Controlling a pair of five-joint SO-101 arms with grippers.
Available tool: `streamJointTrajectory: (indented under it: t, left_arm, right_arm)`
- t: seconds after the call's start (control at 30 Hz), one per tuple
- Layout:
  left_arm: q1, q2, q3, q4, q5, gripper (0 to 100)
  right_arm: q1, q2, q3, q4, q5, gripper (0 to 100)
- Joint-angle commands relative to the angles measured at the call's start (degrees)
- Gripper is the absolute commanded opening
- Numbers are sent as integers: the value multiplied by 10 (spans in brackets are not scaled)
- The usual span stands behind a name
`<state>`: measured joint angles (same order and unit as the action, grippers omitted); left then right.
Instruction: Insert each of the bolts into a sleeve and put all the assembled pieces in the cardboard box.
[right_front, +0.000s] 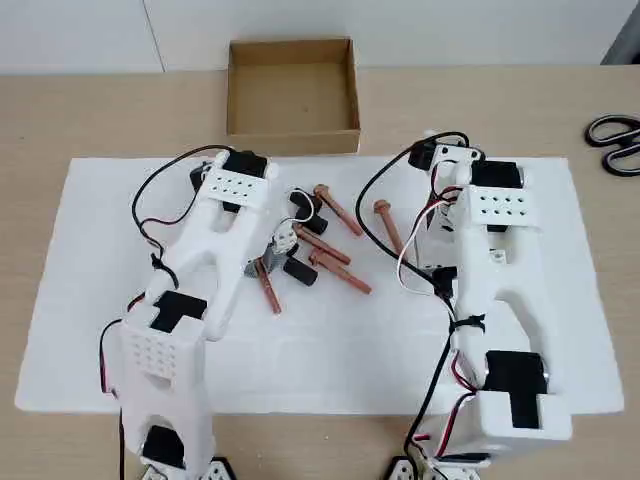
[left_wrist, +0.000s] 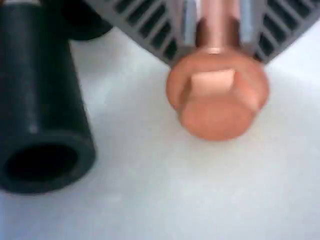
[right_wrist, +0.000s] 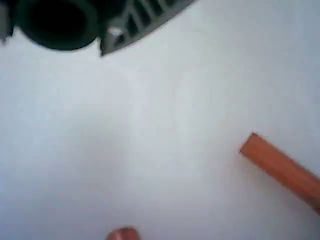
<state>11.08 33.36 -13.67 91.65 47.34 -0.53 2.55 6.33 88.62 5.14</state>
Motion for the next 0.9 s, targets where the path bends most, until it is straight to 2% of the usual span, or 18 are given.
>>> streamJointTrajectory:
  t: [0.0,0.1,0.3,0.4,0.53,0.67,0.87]
  left_arm:
    - [-24,-1,-3,-2,-9,6]
    - [-23,-4,-7,1,-76,6]
    - [-34,1,-47,38,-294,6]
    - [-49,1,-49,38,-359,6]
    - [-50,1,-47,36,-382,6]
    - [-49,15,-40,6,-382,6]
    - [-51,71,-56,8,-379,8]
  right_arm:
    - [4,-4,-5,0,2,4]
    - [4,-4,-5,0,2,4]
    - [4,-4,-5,0,2,4]
    - [4,-4,-5,1,2,4]
    - [4,-4,-5,1,2,4]
    - [3,-4,-5,1,2,4]
    - [3,-4,-4,1,2,4]
